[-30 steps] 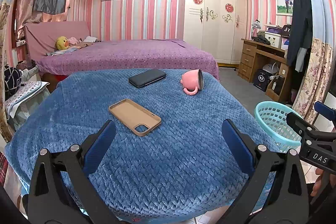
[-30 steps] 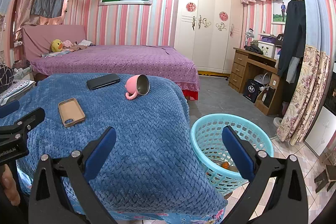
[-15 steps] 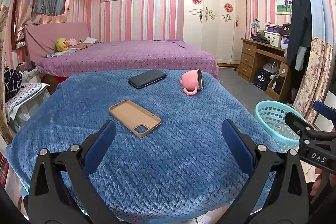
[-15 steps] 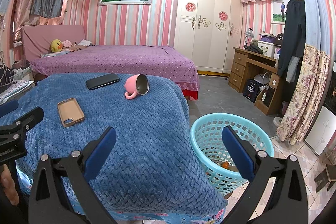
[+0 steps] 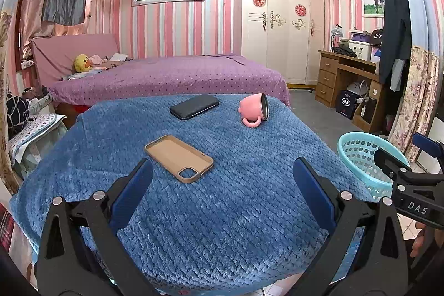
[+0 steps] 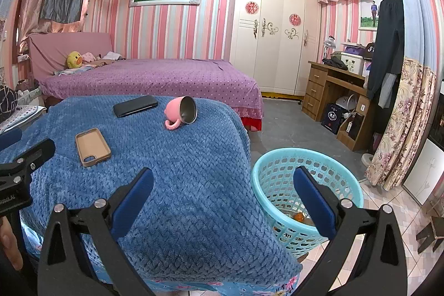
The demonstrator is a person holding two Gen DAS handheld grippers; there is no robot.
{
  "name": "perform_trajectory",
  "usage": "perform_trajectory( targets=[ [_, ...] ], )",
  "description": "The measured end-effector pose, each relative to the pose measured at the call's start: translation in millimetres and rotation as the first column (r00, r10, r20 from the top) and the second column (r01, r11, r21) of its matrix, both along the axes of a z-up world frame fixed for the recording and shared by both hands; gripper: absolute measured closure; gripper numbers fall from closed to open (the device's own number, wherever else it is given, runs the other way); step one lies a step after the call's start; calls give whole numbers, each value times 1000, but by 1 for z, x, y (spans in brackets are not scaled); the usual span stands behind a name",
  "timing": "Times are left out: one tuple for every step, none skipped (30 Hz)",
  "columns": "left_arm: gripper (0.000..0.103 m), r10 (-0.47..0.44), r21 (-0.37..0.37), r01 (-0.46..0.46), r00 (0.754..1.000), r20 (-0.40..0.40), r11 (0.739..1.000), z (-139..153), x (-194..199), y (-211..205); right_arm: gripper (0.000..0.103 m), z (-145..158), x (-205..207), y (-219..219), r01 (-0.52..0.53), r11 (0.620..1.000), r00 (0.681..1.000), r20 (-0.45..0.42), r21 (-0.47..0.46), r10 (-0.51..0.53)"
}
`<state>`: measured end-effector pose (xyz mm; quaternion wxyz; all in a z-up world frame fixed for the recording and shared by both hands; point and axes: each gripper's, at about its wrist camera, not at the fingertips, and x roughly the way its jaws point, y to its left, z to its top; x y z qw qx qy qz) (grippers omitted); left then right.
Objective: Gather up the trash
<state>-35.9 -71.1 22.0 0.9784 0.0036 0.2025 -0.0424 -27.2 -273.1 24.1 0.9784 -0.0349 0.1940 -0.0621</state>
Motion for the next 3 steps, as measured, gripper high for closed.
perform_trajectory(
  targets=[
    [5, -1, 0, 1, 1000, 0, 1000, 0, 0, 0, 5, 0, 0, 1, 0, 1000, 1000, 0, 0, 0],
    [5, 1, 1, -1, 1000, 1, 1000, 0, 0, 0, 5, 0, 0, 1, 0, 1000, 1000, 0, 0, 0],
    [5, 2, 1, -2, 1000, 1, 1000, 0, 0, 0, 5, 0, 0, 1, 0, 1000, 1000, -1, 0, 0]
  ],
)
